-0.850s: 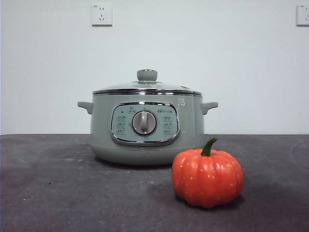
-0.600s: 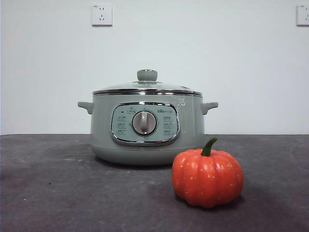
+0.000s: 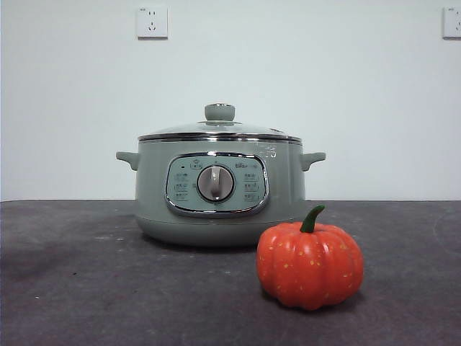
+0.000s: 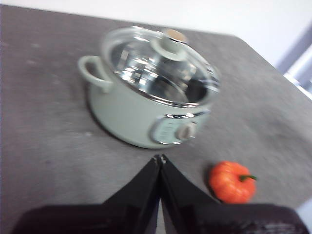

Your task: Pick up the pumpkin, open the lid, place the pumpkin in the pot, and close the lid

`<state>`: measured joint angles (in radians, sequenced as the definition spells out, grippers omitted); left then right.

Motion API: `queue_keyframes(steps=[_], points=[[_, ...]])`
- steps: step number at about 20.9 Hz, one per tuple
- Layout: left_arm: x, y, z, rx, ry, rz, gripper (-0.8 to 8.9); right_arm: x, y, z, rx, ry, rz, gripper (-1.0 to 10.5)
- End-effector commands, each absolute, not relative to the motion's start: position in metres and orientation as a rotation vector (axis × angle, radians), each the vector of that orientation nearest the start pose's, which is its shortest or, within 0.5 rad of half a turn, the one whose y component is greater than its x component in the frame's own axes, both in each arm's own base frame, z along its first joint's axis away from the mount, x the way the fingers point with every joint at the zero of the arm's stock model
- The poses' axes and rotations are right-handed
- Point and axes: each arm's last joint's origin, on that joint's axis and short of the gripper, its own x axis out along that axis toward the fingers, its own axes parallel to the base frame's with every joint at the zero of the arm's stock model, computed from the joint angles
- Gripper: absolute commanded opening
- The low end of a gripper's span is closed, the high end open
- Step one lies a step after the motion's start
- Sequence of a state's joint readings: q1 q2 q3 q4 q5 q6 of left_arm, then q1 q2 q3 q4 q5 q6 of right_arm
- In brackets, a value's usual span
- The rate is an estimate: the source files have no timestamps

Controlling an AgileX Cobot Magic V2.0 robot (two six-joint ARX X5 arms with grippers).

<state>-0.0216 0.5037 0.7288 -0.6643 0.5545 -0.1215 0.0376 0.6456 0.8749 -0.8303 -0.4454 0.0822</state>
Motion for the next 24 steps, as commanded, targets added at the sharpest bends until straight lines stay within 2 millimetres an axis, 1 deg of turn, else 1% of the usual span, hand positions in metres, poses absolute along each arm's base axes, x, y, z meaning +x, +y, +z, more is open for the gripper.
queue_keyframes(steps=[1,5,10,11,12,13,14,15,16,17,21,24], points=[[0.100,-0.018,0.314,-0.177,0.475,-0.590,-0.08,0.110,0.020,0.336,0.117,0.645,0.504,-0.1],[0.098,-0.020,0.325,-0.157,0.509,-0.625,-0.08,0.107,0.024,0.351,0.062,0.731,0.578,-0.1],[0.097,-0.021,0.326,-0.145,0.515,-0.642,-0.06,0.107,0.026,0.351,0.040,0.757,0.599,-0.1],[0.097,-0.021,0.326,-0.144,0.515,-0.640,0.05,0.107,0.027,0.351,0.040,0.757,0.600,0.1],[0.097,-0.021,0.326,-0.144,0.516,-0.638,0.79,0.107,0.027,0.352,0.040,0.756,0.600,0.5],[0.097,-0.021,0.326,-0.145,0.516,-0.638,3.05,0.107,0.027,0.352,0.040,0.753,0.600,1.7],[0.097,-0.021,0.326,-0.144,0.514,-0.636,5.86,0.107,0.027,0.352,0.041,0.753,0.599,3.5],[0.098,-0.021,0.326,-0.143,0.512,-0.637,7.57,0.107,0.027,0.352,0.044,0.754,0.598,5.4],[0.098,-0.021,0.326,-0.143,0.512,-0.637,7.86,0.107,0.027,0.352,0.048,0.756,0.596,6.7],[0.098,-0.021,0.326,-0.143,0.512,-0.637,7.86,0.107,0.027,0.352,0.048,0.756,0.597,7.0],[0.098,-0.021,0.326,-0.144,0.512,-0.637,7.86,0.107,0.028,0.352,0.054,0.759,0.602,7.0],[0.098,-0.021,0.326,-0.146,0.514,-0.636,7.86,0.111,0.033,0.350,0.049,0.786,0.634,7.0]])
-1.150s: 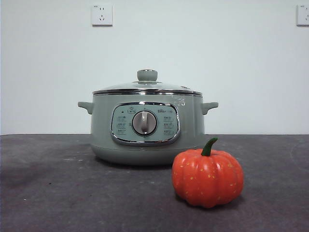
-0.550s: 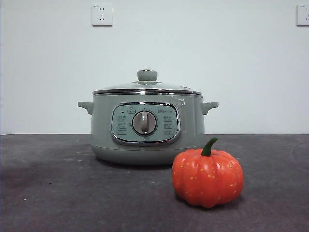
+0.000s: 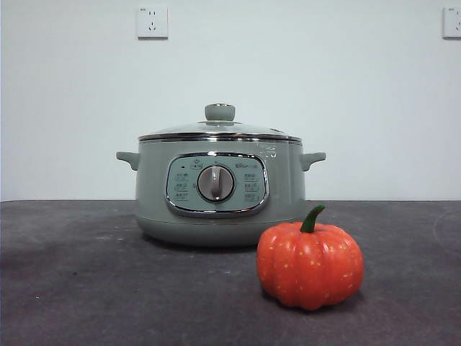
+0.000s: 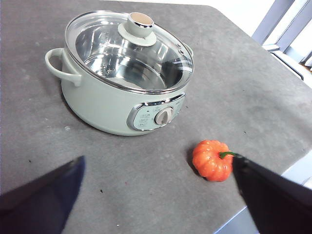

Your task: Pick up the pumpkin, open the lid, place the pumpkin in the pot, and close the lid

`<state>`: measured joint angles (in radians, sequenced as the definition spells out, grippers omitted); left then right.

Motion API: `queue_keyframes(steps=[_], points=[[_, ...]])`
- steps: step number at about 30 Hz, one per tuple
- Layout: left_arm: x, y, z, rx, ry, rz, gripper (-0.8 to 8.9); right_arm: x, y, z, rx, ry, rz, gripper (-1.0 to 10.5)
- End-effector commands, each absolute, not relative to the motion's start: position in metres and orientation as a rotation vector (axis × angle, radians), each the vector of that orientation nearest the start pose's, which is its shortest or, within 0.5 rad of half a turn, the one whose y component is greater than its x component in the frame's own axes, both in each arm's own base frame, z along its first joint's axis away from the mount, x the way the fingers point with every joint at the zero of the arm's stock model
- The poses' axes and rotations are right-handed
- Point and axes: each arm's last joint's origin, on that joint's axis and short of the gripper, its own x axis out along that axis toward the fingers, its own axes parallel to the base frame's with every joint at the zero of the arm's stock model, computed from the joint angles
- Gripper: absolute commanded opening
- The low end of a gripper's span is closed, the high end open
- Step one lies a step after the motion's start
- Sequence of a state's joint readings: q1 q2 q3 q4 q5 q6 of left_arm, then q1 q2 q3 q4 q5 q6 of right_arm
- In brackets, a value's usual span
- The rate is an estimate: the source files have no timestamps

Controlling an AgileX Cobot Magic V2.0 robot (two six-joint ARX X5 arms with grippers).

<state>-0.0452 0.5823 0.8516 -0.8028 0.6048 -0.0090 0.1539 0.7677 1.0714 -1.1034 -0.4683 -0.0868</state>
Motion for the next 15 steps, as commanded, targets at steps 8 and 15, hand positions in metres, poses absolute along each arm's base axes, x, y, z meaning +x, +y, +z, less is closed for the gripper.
queue_keyframes(steps=[8,15], points=[[0.097,-0.021,0.326,-0.147,0.514,-0.638,7.86,0.146,0.068,0.329,-0.043,0.951,0.755,6.9],[0.097,-0.021,0.326,-0.148,0.515,-0.638,7.86,0.177,0.114,0.301,-0.189,1.050,0.797,6.9]])
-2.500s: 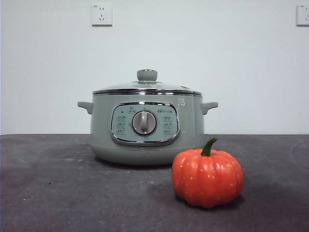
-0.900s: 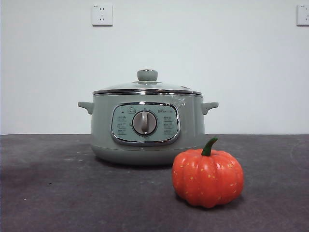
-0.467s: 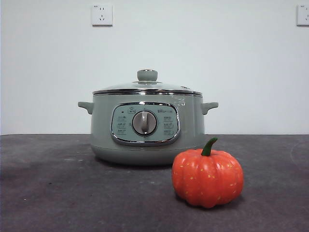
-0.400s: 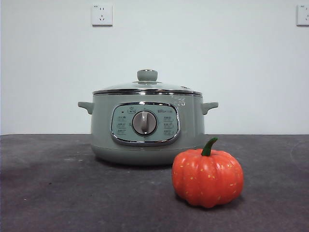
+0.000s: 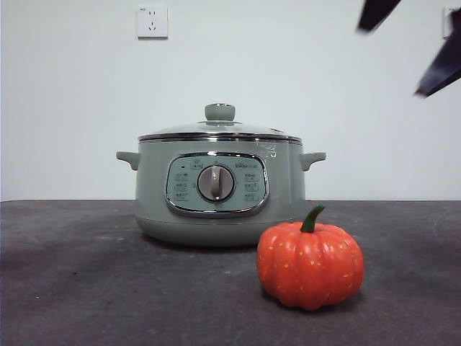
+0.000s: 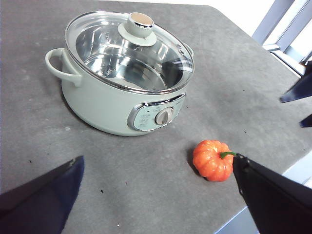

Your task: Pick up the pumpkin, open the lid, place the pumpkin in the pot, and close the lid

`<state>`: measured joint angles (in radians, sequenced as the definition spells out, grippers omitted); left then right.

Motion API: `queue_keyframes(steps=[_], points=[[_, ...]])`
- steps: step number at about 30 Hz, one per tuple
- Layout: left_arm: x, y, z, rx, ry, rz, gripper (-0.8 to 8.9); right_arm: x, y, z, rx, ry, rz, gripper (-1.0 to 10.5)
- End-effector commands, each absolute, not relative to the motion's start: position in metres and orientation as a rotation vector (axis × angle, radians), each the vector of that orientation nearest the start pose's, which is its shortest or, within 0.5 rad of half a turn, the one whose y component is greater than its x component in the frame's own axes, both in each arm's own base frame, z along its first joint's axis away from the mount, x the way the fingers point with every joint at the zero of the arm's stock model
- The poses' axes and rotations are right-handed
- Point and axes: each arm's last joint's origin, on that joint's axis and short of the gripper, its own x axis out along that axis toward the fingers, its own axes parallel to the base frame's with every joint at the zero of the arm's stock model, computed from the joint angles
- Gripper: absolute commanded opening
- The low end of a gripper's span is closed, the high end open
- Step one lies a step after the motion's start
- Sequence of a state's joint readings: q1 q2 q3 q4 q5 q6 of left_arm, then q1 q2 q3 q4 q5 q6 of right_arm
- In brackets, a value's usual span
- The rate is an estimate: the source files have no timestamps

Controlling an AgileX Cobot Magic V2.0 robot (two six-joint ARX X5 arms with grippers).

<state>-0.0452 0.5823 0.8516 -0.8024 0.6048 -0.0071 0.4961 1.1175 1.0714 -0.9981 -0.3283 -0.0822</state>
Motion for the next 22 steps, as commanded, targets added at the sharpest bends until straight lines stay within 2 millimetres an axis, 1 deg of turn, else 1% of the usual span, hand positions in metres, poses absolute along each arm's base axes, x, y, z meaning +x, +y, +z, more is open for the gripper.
queue_keyframes(steps=[1,7,10,14,22], points=[[0.097,-0.021,0.326,-0.148,0.516,-0.638,7.86,0.180,0.121,0.297,-0.207,1.057,0.802,6.9],[0.097,-0.021,0.326,-0.148,0.518,-0.637,7.86,0.193,0.153,0.270,-0.314,1.119,0.805,6.9],[0.097,-0.021,0.326,-0.148,0.518,-0.637,7.86,0.198,0.166,0.256,-0.370,1.156,0.791,6.9],[0.097,-0.021,0.326,-0.148,0.518,-0.637,7.86,0.205,0.179,0.237,-0.416,1.198,0.784,7.0],[0.097,-0.021,0.326,-0.148,0.518,-0.637,7.86,0.220,0.194,0.207,-0.439,1.246,0.777,7.0]])
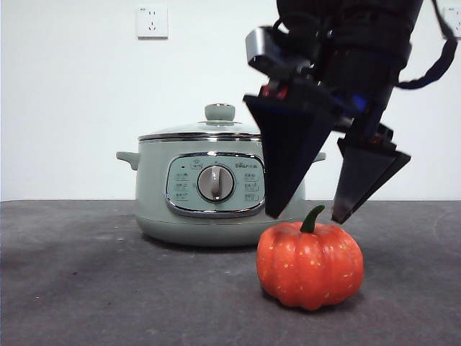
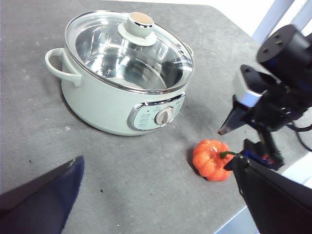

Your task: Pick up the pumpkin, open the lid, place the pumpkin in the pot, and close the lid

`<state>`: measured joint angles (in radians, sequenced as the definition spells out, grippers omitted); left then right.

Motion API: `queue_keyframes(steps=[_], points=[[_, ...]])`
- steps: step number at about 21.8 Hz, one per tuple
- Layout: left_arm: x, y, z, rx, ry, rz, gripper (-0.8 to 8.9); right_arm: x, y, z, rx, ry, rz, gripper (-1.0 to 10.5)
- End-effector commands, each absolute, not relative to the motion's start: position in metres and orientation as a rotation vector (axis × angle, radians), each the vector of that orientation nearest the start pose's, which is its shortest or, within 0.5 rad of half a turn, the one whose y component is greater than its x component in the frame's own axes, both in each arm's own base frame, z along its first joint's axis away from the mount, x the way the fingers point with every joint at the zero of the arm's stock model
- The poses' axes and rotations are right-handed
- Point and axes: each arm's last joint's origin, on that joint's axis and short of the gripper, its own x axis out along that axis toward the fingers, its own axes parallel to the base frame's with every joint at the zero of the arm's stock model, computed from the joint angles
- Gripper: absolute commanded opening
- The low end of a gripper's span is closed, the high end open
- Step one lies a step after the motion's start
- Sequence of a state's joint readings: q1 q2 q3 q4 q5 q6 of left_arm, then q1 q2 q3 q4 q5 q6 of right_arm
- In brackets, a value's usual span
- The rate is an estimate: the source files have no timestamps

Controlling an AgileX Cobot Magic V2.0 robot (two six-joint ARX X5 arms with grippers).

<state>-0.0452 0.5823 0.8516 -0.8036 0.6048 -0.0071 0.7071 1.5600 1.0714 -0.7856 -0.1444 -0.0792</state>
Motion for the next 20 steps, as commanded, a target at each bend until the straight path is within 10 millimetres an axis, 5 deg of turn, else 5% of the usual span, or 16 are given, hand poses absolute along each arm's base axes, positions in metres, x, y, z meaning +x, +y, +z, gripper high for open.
queue_keyframes(steps=[1,13,18,20], points=[[0.097,-0.021,0.326,-0.148,0.518,-0.637,7.86,0.221,0.195,0.204,-0.441,1.255,0.777,7.0],[0.099,-0.021,0.325,-0.150,0.525,-0.635,7.86,0.226,0.208,0.173,-0.479,1.326,0.757,6.6],[0.099,-0.021,0.325,-0.149,0.524,-0.636,7.86,0.226,0.206,0.173,-0.490,1.339,0.730,-0.3],[0.099,-0.021,0.326,-0.148,0.522,-0.635,7.86,0.225,0.206,0.173,-0.488,1.346,0.732,-0.1]])
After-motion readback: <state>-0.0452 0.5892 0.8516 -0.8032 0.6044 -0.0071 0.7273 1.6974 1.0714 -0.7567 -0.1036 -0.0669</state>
